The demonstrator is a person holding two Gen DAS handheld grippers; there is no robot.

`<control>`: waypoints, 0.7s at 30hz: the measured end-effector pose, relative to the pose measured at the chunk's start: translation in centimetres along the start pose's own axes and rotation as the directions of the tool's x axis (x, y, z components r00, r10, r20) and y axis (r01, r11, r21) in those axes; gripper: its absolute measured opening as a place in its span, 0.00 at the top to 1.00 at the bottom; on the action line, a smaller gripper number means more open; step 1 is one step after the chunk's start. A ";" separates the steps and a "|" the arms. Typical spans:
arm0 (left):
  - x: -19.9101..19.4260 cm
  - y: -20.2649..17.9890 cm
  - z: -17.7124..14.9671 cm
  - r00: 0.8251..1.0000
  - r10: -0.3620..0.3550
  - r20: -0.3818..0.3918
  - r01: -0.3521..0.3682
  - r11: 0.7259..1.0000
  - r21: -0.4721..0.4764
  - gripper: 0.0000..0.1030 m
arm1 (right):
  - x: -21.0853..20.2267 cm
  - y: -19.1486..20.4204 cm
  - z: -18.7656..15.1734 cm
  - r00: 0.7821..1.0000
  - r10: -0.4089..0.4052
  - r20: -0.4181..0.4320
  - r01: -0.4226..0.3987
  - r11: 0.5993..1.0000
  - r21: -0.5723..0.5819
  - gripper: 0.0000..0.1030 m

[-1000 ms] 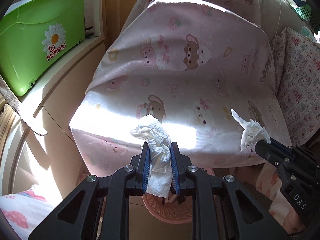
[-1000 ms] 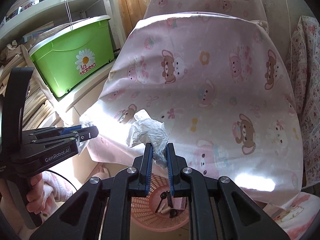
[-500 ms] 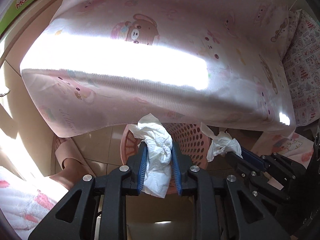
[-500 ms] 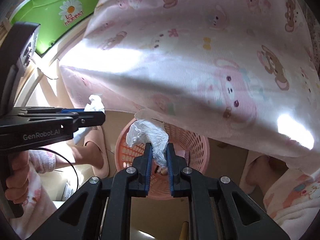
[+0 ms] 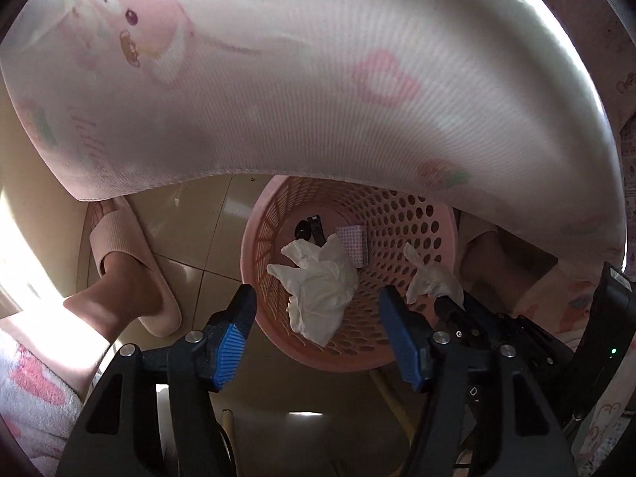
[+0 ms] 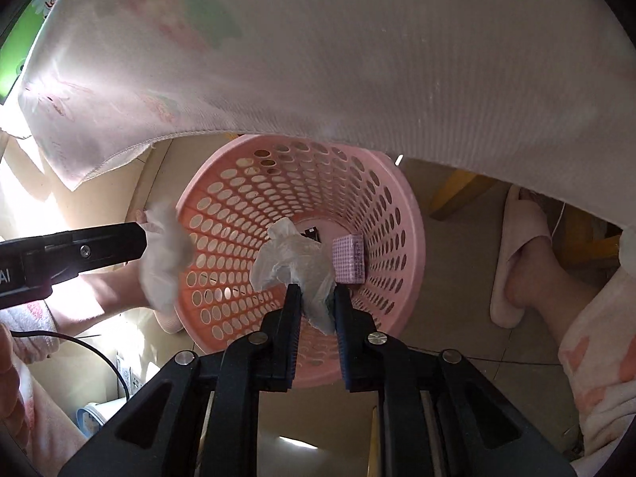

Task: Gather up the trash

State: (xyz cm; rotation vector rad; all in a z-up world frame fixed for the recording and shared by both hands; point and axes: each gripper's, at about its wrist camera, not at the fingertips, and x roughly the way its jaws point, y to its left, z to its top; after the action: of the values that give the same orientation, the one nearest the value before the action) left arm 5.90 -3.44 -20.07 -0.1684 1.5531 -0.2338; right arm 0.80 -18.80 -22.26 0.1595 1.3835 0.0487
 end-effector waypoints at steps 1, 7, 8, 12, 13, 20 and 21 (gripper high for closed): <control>0.2 0.1 0.0 1.000 0.004 -0.005 -0.004 1.000 -0.005 0.35 | 0.2 -0.2 -0.2 1.000 -0.002 -0.002 0.002 1.000 0.005 0.65; 1.1 0.5 0.1 0.997 0.070 -0.035 -0.071 0.997 -0.020 0.26 | 1.1 0.1 -0.8 0.998 -0.057 -0.007 0.057 0.998 -0.015 0.37; 1.1 0.6 0.1 0.996 0.076 -0.039 -0.077 0.997 -0.022 0.26 | 1.1 0.0 -0.7 0.998 -0.057 -0.009 0.056 0.998 -0.012 0.37; -0.3 0.3 0.0 0.995 0.096 0.011 -0.096 0.995 0.009 0.26 | -0.4 0.0 -0.6 0.994 -0.094 0.054 0.095 0.995 -0.018 0.37; -1.2 -0.1 -0.1 0.994 0.105 0.038 -0.107 0.994 0.028 0.26 | -1.2 0.2 -0.5 0.990 -0.114 0.088 0.116 0.993 -0.029 0.37; -6.3 -0.9 -0.6 0.988 0.084 0.129 -0.092 0.994 0.057 0.25 | -6.8 1.0 -0.3 0.950 -0.122 0.286 0.147 0.987 -0.069 0.35; -7.0 -1.0 -0.7 0.985 0.086 0.150 -0.096 0.993 0.061 0.25 | -7.5 1.0 -0.3 0.948 -0.110 0.298 0.135 0.989 -0.062 0.35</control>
State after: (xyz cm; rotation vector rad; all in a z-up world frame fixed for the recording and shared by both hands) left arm 5.11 -2.63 -13.08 -0.0588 1.4009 -0.1973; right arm -0.83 -18.71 -14.83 0.0104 1.0887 -0.0222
